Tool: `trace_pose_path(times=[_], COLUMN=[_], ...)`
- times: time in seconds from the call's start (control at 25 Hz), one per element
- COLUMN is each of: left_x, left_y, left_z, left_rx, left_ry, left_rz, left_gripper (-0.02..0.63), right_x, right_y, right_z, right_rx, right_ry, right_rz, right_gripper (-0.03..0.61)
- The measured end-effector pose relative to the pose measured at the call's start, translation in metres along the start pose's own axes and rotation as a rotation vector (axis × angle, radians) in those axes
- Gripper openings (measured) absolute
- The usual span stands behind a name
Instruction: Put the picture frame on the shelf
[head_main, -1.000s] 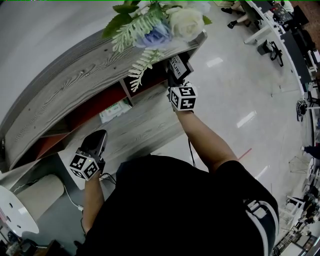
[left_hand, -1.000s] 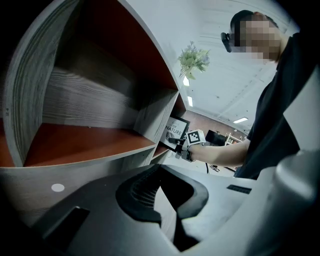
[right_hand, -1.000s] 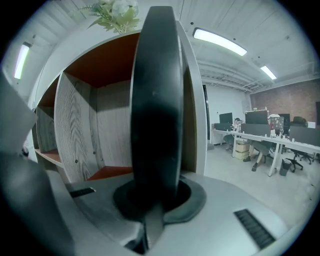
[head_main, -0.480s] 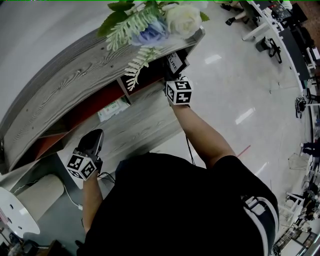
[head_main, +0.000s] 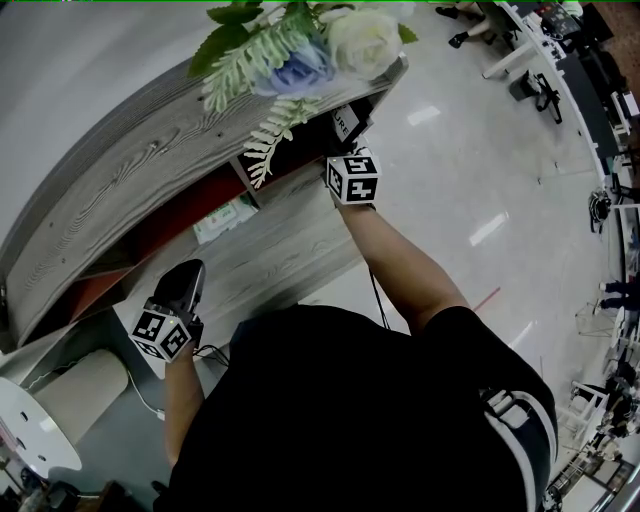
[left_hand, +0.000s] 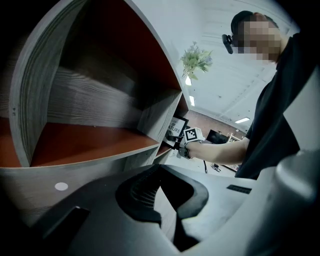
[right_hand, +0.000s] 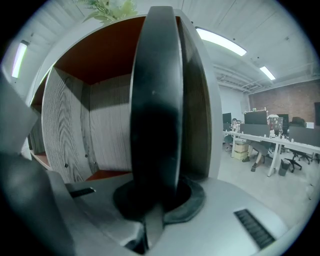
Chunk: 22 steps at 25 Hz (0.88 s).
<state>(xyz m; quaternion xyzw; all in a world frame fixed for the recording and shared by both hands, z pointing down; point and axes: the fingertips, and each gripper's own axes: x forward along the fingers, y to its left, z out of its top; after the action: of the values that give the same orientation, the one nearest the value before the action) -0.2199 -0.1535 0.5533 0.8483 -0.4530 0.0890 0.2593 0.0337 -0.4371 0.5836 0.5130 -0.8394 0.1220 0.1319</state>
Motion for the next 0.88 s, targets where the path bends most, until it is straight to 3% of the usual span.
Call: trace_pose_path(times=[0.88], left_x=[0.0039], left_y=[-0.001], left_z=[-0.0015], left_rx=[-0.01], left_ry=[-0.001], left_rz=[-0.012], left_gripper=[0.021], right_x=[0.0069], right_y=[0.0028], right_z=[0.0021], right_rx=[-0.01], right_ry=[0.001], right_rz=[-0.002], right_gripper=[0.023])
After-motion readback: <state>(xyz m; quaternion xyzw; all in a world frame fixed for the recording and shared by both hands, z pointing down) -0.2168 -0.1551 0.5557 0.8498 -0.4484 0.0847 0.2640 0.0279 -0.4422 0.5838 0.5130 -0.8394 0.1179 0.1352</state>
